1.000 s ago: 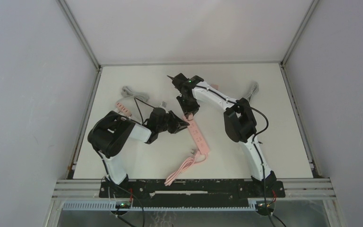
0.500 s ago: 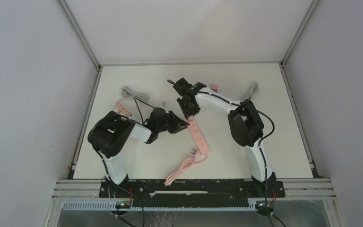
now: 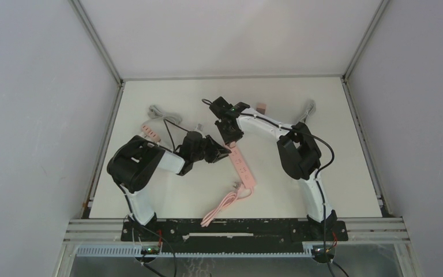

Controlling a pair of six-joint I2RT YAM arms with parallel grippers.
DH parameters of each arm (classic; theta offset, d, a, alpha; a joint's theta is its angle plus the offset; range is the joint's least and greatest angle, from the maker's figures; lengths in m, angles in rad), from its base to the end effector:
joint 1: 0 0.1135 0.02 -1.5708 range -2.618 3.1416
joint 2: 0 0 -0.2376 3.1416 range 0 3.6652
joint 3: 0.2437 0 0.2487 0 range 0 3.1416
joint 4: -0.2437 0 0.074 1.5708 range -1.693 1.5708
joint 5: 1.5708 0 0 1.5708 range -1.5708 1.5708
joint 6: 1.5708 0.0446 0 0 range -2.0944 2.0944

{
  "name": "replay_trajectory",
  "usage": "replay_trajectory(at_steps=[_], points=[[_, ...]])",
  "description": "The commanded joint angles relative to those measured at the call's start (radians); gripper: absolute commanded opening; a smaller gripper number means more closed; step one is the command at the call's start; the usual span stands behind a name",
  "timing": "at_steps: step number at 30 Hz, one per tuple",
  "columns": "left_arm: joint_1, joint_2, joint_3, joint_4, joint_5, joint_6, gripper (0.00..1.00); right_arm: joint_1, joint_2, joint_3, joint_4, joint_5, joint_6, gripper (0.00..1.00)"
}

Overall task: Insert the plug
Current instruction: Insert the plug into the socket, then pick up the plug from the center of the board.

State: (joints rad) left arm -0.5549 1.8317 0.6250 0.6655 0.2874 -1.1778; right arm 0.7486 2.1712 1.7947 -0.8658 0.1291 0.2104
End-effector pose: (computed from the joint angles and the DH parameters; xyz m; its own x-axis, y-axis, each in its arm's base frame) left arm 0.2682 -0.1811 0.0787 -0.8252 -0.5308 -0.1933 -0.1319 0.5139 -0.8477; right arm 0.3255 0.2945 0.1647 -0.8128 -0.4724 -0.3410 -0.4855 0.8727 -0.0518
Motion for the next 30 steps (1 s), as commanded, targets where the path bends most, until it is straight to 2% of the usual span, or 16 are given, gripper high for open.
replay_trajectory(at_steps=[1,4,7,15,19,30], points=[[-0.05,0.035,-0.003,-0.065,-0.065,0.035,0.2,0.019,0.019,-0.018,0.015,-0.032,0.02,0.32],[-0.05,0.035,-0.004,-0.065,-0.066,0.039,0.2,0.018,-0.019,0.017,0.014,-0.02,0.019,0.5],[-0.05,0.035,-0.005,-0.064,-0.07,0.041,0.2,0.018,-0.062,0.028,0.033,-0.009,0.025,0.63],[-0.05,0.006,-0.013,-0.08,-0.087,0.053,0.2,0.006,-0.164,0.026,0.078,0.005,0.025,0.82],[-0.05,-0.006,-0.016,-0.083,-0.09,0.06,0.22,-0.021,-0.174,0.026,0.095,0.077,0.01,0.89],[-0.05,-0.038,-0.016,-0.099,-0.106,0.095,0.35,-0.181,-0.099,0.028,0.246,0.128,0.037,0.94]])
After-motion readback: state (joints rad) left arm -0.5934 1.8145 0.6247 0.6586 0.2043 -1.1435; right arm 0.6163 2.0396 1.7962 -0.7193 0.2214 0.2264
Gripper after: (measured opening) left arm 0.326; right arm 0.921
